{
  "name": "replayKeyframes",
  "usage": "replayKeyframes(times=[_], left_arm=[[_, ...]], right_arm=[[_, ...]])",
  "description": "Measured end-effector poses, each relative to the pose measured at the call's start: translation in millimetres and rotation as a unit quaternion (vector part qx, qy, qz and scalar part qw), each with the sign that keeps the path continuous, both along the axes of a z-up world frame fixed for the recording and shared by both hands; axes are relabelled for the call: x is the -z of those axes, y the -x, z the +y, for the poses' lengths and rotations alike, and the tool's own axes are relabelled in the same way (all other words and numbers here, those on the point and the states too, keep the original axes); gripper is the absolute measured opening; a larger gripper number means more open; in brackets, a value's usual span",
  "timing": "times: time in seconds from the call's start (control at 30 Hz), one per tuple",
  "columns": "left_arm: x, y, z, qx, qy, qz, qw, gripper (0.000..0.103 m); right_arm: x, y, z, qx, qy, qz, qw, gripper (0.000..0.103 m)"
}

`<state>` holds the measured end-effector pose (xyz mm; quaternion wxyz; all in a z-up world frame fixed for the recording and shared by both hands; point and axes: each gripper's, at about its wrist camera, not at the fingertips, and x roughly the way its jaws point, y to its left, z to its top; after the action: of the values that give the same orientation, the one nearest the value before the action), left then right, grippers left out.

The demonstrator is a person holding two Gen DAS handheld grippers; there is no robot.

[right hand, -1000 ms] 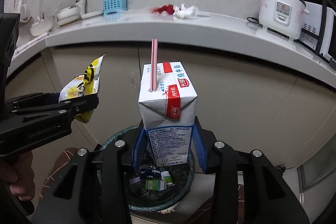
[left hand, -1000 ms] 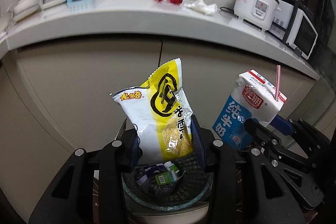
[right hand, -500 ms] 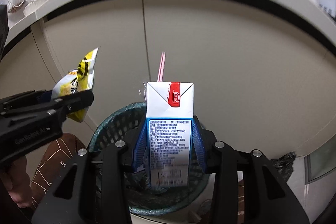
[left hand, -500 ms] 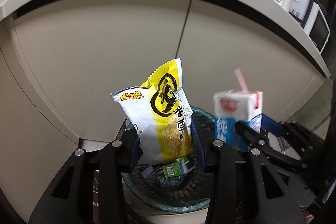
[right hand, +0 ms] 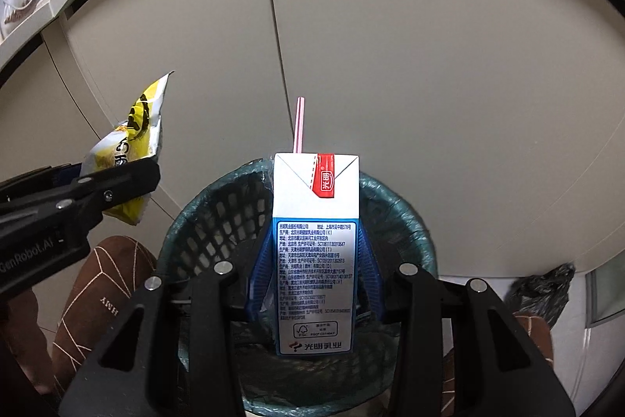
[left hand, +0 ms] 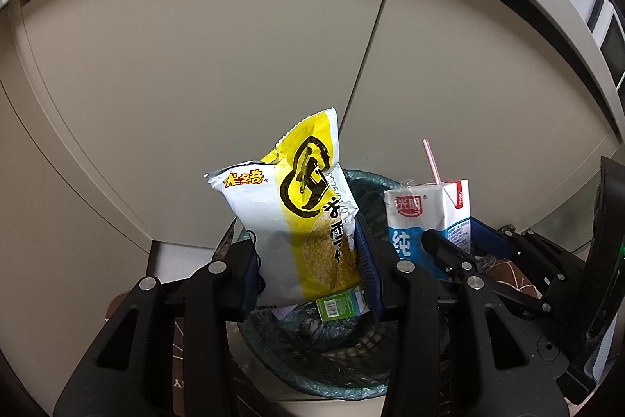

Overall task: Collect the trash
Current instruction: 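Open the right tool to drop the carton while the left tool releases the wrapper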

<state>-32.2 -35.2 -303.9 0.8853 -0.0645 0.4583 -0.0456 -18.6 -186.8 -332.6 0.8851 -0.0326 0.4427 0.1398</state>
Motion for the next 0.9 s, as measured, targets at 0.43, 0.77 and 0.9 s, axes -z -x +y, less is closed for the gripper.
replayKeyframes(times=[0.43, 0.77, 0.9], left_arm=[[11.9, -27.9, -20.5, 0.014, -0.012, 0.029, 0.9994, 0.041], [28.5, -39.7, -53.9, 0.046, -0.006, 0.041, 0.9981, 0.041], [34.2, -43.2, -58.5, 0.053, 0.004, 0.044, 0.9976, 0.043]], right_arm=[[-9.4, 5.8, -42.9, 0.044, -0.019, -0.012, 0.999, 0.088], [-8.3, 17.5, -78.6, 0.064, -0.029, 0.014, 0.997, 0.091], [-12.6, 21.7, -89.3, 0.068, -0.032, 0.022, 0.997, 0.091]])
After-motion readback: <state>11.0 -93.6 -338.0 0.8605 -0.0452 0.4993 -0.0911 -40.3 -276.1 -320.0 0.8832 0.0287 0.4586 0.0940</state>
